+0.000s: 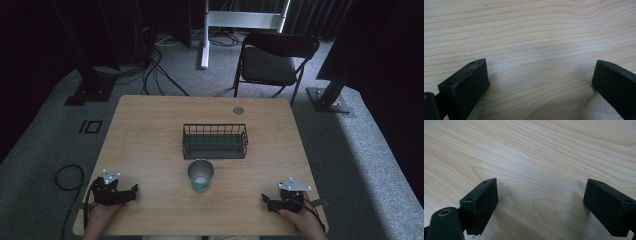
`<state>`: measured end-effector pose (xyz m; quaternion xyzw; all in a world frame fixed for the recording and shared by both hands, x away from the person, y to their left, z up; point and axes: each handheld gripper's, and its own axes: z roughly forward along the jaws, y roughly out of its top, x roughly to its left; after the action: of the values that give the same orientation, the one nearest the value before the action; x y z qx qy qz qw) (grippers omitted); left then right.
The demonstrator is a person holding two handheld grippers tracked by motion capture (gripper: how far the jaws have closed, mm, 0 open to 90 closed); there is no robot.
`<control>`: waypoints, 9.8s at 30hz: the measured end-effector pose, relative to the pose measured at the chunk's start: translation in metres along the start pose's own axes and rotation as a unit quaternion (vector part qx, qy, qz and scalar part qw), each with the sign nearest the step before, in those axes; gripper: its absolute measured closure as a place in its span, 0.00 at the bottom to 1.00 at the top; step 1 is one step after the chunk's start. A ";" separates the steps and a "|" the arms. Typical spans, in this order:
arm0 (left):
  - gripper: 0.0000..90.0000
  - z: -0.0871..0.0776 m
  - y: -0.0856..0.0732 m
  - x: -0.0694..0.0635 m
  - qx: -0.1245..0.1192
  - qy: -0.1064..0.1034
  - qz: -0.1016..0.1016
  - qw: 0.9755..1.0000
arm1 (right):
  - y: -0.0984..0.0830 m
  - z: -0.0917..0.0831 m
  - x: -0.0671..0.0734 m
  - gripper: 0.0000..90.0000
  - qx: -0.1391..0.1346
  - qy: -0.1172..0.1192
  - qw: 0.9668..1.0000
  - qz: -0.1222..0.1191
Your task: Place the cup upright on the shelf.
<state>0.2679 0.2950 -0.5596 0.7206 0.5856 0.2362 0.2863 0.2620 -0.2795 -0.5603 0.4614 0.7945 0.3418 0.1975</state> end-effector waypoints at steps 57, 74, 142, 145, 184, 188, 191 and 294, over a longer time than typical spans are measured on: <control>0.02 0.000 0.000 0.000 0.000 -0.001 0.001 1.000 | 0.075 0.033 0.096 0.15 -0.065 0.138 0.983 -0.103; 0.02 0.000 0.000 0.000 0.000 -0.001 0.001 1.000 | 0.094 0.048 0.131 0.14 -0.099 0.188 0.968 -0.131; 0.02 0.000 0.000 0.000 -0.001 -0.002 -0.001 1.000 | 0.176 0.039 0.152 0.17 -0.204 0.156 0.961 -0.102; 0.02 0.000 0.000 0.000 -0.001 -0.002 0.000 1.000 | 0.184 0.036 0.149 0.17 -0.213 0.146 0.962 -0.094; 0.02 0.000 0.000 0.000 -0.001 -0.002 0.000 1.000 | 0.229 0.078 0.094 0.17 -0.224 -0.001 0.974 0.014; 0.02 0.000 0.000 0.000 0.000 -0.002 0.000 1.000 | 0.222 0.088 0.094 0.17 -0.214 -0.007 0.977 0.019; 0.02 0.000 0.000 0.000 0.000 -0.002 0.000 1.000 | 0.220 0.091 0.094 0.17 -0.211 -0.012 0.977 0.021; 0.02 0.000 0.000 0.000 0.000 -0.001 0.001 1.000 | 0.081 0.058 0.068 0.12 -0.134 -0.018 0.991 0.014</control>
<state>0.2683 0.2952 -0.5596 0.7212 0.5846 0.2357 0.2871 0.3134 -0.1718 -0.5411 0.4482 0.7311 0.4395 0.2672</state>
